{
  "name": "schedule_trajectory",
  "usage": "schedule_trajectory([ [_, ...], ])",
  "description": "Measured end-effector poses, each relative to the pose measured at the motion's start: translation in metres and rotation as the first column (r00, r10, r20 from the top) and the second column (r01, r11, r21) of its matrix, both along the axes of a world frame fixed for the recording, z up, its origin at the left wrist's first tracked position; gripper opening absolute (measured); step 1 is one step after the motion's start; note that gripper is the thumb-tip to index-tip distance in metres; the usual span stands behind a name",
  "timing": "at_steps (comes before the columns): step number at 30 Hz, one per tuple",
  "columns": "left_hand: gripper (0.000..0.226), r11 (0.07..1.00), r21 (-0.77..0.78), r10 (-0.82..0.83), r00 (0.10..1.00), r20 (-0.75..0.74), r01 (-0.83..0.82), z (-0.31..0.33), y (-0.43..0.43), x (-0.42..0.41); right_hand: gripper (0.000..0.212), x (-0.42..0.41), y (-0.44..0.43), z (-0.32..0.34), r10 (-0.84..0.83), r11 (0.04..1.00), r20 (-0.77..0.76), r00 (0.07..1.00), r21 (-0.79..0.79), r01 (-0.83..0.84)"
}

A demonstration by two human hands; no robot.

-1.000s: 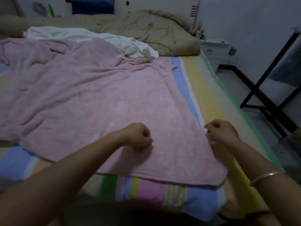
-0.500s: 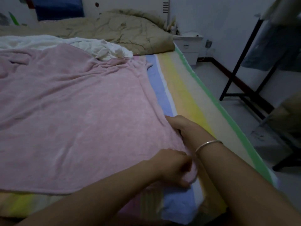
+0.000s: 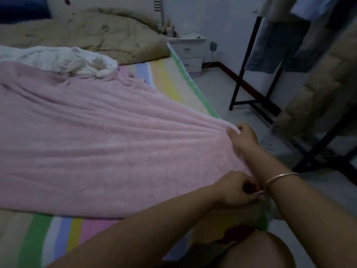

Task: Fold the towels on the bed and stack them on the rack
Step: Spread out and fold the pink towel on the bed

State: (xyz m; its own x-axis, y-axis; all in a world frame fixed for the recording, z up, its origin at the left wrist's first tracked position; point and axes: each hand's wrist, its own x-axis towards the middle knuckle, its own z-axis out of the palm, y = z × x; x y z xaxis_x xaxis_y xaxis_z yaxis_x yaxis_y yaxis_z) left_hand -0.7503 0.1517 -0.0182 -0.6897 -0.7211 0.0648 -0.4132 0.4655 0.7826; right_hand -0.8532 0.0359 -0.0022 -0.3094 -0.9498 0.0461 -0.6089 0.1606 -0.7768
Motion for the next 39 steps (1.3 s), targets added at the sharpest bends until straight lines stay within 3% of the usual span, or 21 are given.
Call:
schedule_trajectory([
  [5, 0.03, 0.996, 0.067, -0.059, 0.996, 0.06, 0.055, 0.006, 0.002, 0.014, 0.025, -0.006, 0.012, -0.008, 0.044, 0.998, -0.211, 0.976, 0.042, -0.036],
  [7, 0.025, 0.997, 0.058, 0.059, 0.998, -0.008, -0.058, 0.017, 0.003, 0.054, 0.031, 0.008, 0.031, -0.005, 0.052, 0.995, -0.406, 0.913, -0.059, -0.083],
  [9, 0.02, 0.969, -0.041, 0.24, 0.969, -0.051, -0.242, 0.021, 0.003, 0.116, 0.028, 0.036, 0.059, 0.0, 0.09, 0.963, -0.498, 0.863, -0.176, -0.202],
  [12, 0.017, 0.782, -0.319, 0.574, 0.819, 0.031, -0.536, 0.008, 0.012, 0.236, 0.01, 0.1, 0.108, 0.006, 0.357, 0.881, -0.415, 0.837, -0.148, -0.449],
  [15, 0.02, 0.551, -0.517, 0.815, 0.557, 0.161, -0.656, -0.006, 0.044, 0.343, 0.014, 0.169, 0.143, 0.003, 0.645, 0.71, -0.345, 0.682, -0.06, -0.701],
  [18, 0.02, 0.498, -0.584, 0.86, 0.448, 0.243, -0.641, -0.012, 0.085, 0.422, 0.022, 0.242, 0.164, 0.001, 0.798, 0.533, -0.315, 0.515, -0.031, -0.845],
  [20, 0.029, 0.517, -0.637, 0.847, 0.452, 0.282, -0.571, -0.015, 0.101, 0.459, 0.031, 0.287, 0.173, -0.002, 0.837, 0.473, -0.315, 0.447, 0.007, -0.881],
  [22, 0.031, 0.545, -0.687, 0.825, 0.455, 0.336, -0.481, -0.013, 0.108, 0.488, 0.039, 0.325, 0.176, -0.007, 0.837, 0.475, -0.334, 0.434, 0.049, -0.879],
  [24, 0.017, 0.556, -0.702, 0.827, 0.378, 0.416, -0.445, -0.008, 0.109, 0.515, 0.044, 0.354, 0.174, -0.011, 0.814, 0.522, -0.342, 0.469, 0.078, -0.849],
  [26, 0.019, 0.575, -0.688, 0.818, 0.314, 0.481, -0.444, -0.005, 0.106, 0.539, 0.046, 0.375, 0.168, -0.012, 0.793, 0.557, -0.367, 0.487, 0.113, -0.823],
  [28, 0.02, 0.543, -0.678, 0.84, 0.297, 0.455, -0.496, -0.007, 0.108, 0.561, 0.045, 0.396, 0.164, -0.011, 0.789, 0.566, -0.38, 0.482, 0.147, -0.811],
  [30, 0.036, 0.39, -0.66, 0.919, 0.223, 0.327, -0.642, -0.013, 0.111, 0.577, 0.041, 0.415, 0.163, -0.009, 0.798, 0.583, -0.299, 0.524, 0.162, -0.796],
  [32, 0.045, 0.209, -0.532, 0.967, 0.09, 0.24, -0.821, -0.015, 0.112, 0.586, 0.04, 0.433, 0.165, -0.008, 0.791, 0.607, -0.211, 0.574, 0.157, -0.779],
  [33, 0.046, 0.192, -0.511, 0.969, 0.081, 0.231, -0.838, -0.015, 0.111, 0.595, 0.041, 0.445, 0.166, -0.007, 0.793, 0.606, -0.192, 0.579, 0.151, -0.781],
  [36, 0.036, 0.378, -0.652, 0.925, 0.228, 0.305, -0.657, -0.014, 0.101, 0.614, 0.033, 0.468, 0.172, 0.0, 0.833, 0.553, -0.127, 0.538, 0.177, -0.814],
  [39, 0.021, 0.49, -0.694, 0.869, 0.229, 0.439, -0.528, -0.005, 0.09, 0.635, 0.023, 0.483, 0.178, 0.009, 0.904, 0.419, 0.01, 0.427, 0.181, -0.89],
])
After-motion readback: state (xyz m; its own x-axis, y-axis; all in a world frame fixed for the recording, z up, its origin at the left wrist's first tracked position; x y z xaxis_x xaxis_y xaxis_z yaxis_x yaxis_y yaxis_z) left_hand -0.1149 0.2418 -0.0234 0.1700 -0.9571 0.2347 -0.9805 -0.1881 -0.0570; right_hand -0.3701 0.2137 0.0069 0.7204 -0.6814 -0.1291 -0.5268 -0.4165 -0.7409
